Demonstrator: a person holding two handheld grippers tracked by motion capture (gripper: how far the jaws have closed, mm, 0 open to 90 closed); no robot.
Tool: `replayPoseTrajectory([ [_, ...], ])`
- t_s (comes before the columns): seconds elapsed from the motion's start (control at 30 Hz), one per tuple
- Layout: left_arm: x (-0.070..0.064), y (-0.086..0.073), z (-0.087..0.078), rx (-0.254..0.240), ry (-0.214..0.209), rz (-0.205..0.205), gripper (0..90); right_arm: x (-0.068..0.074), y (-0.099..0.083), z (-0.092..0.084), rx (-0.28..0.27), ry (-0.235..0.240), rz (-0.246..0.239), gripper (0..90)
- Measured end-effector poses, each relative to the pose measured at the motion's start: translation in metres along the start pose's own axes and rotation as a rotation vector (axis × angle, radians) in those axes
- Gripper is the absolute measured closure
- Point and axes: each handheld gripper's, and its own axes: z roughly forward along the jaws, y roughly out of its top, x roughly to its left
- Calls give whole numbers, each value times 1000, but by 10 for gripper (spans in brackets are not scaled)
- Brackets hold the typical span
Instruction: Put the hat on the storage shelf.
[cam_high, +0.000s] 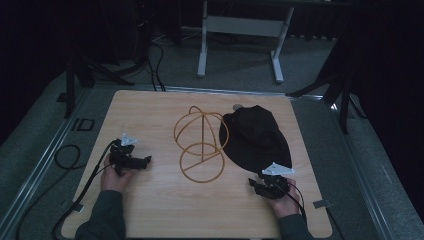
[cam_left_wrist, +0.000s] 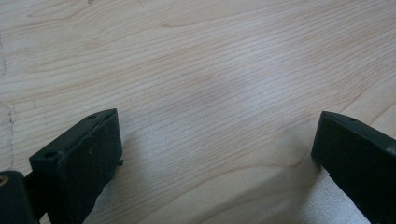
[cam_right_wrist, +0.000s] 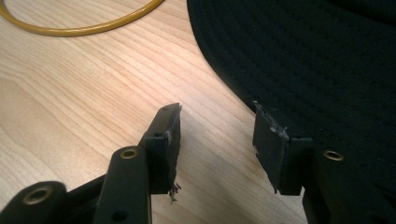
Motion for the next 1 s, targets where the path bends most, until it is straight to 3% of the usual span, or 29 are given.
replayPoseTrajectory([
  [0.4, 0, 0, 0, 0, 0, 0, 20, 1, 1, 0, 4, -10, 4, 539],
  [0.63, 0, 0, 0, -1, 1, 0, 20, -4, 0, -1, 3, 8, 0, 625],
  [1.0, 0, 0, 0, 0, 1, 0, 20, -5, 8, -3, 63, 18, -26, 637],
])
